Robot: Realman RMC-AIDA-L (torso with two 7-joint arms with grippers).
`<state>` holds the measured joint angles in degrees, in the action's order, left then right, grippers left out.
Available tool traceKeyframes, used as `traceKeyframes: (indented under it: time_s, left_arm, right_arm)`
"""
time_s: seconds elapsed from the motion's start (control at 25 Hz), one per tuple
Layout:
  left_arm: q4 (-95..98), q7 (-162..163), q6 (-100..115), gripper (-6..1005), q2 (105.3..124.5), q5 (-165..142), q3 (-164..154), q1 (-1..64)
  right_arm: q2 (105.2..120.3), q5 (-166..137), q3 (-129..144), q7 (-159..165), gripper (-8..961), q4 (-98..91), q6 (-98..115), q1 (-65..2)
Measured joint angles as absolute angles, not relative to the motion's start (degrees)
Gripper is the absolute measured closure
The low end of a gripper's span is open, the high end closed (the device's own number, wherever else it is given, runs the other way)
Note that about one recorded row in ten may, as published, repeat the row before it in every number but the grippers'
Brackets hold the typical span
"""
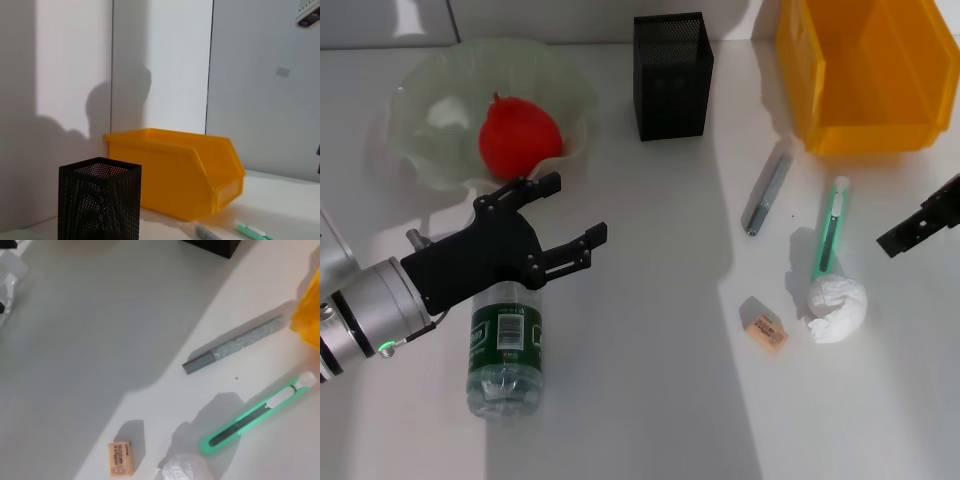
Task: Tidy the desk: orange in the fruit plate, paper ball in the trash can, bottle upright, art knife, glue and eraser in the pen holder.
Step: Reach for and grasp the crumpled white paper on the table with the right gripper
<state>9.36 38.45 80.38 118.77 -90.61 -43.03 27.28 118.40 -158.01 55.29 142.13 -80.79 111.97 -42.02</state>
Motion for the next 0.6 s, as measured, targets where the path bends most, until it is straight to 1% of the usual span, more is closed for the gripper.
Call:
traceKeyframes:
  time_s: [0.12,0.36,0.6]
  left_arm:
    - [9.4,38.5,80.2,127,118.82,-90.5,-43.1,27.4]
    - [9.4,38.5,79.8,127,118.96,-90.6,-43.2,27.6]
    - [9.2,38.5,79.6,127,119.00,-90.6,-43.2,27.7]
  right_arm:
    - [119.05,-158.2,57.8,142.5,148,-76.5,108.7,-42.2]
    - [119.24,-156.3,62.0,143.7,150,-67.8,102.2,-42.3]
    - [119.34,-155.7,64.7,144.4,150,-64.4,99.4,-42.5]
